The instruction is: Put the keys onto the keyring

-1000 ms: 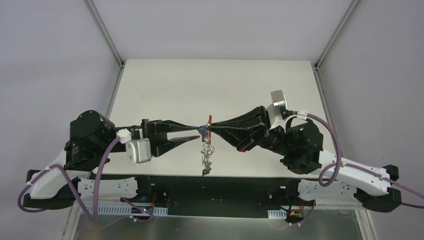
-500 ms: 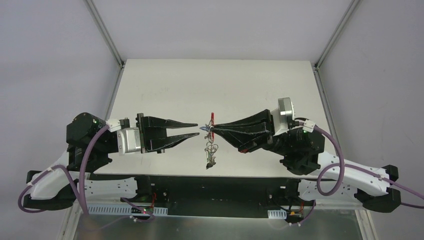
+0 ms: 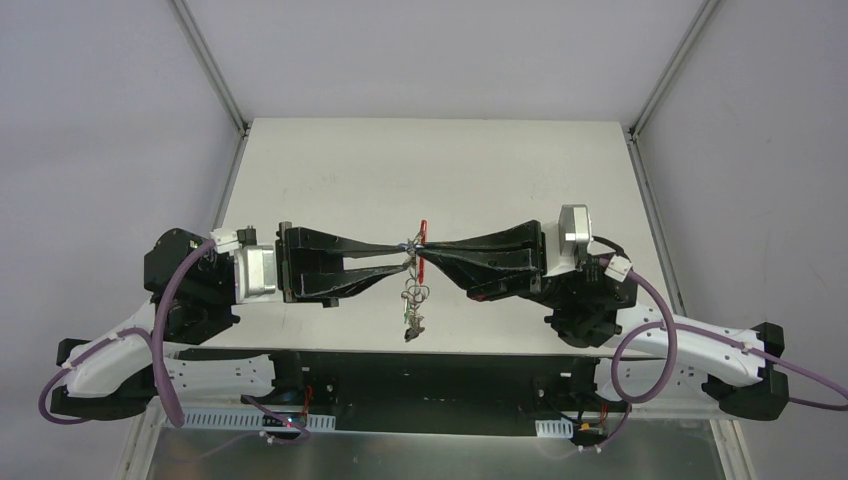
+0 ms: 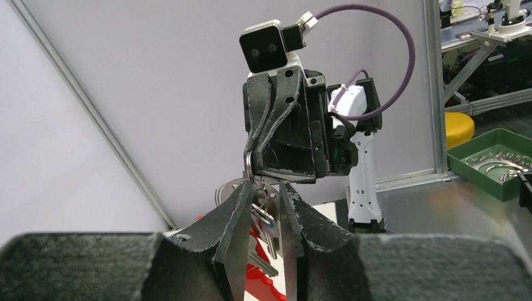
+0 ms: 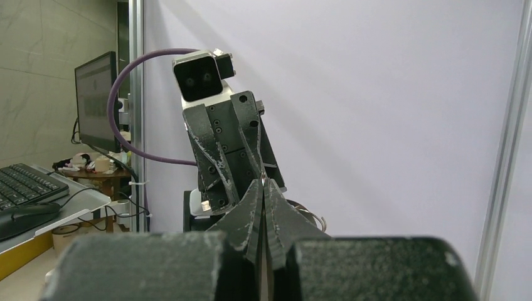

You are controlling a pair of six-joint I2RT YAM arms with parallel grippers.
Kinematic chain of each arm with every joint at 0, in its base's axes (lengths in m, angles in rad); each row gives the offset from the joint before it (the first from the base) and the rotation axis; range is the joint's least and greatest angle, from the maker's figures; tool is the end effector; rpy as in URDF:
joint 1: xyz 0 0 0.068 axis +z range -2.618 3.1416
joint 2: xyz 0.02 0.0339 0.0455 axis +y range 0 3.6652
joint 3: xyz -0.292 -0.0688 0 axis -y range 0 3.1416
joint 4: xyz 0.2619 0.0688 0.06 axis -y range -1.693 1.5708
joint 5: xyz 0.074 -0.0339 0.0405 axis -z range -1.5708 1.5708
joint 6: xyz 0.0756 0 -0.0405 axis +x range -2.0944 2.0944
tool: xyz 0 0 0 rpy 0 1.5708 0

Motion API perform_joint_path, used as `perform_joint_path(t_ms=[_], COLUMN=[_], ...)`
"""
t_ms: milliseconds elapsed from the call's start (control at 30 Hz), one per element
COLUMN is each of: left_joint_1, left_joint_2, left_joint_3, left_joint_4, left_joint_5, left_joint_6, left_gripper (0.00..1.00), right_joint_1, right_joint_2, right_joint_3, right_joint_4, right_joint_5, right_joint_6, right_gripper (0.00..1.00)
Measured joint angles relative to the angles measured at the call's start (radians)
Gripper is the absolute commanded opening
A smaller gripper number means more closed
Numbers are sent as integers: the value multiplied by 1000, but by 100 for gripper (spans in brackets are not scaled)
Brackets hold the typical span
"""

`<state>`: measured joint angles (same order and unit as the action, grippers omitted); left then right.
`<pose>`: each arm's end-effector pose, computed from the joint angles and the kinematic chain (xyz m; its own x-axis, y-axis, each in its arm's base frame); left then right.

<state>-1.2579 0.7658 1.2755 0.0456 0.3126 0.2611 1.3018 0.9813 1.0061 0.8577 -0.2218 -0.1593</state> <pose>0.0188 -0.1336 0.5730 0.4113 -0.4732 -0.7791 0.9105 0.1722 0.3760 0.0403 0.2087 0.5368 0.3577 0.7154 -0.6002 -0.9326 0.2411 -0.2685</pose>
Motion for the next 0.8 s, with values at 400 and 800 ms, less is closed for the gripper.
perform_joint_path(t_ms=[400, 800], left_joint_1=[0, 0], left_joint_2=[8, 22], left_joint_3=[-5, -5], left_joint_4=[31, 36], left_joint_5=[0, 1], left_joint_6=[-12, -16], left_gripper=[22, 13], right_joint_1=[3, 5], right_joint_2=[2, 19], right_joint_3=[-2, -2], right_joint_4=[18, 21], right_joint_5=[-4, -27], right_joint_6=[-13, -14], right_gripper=[0, 0])
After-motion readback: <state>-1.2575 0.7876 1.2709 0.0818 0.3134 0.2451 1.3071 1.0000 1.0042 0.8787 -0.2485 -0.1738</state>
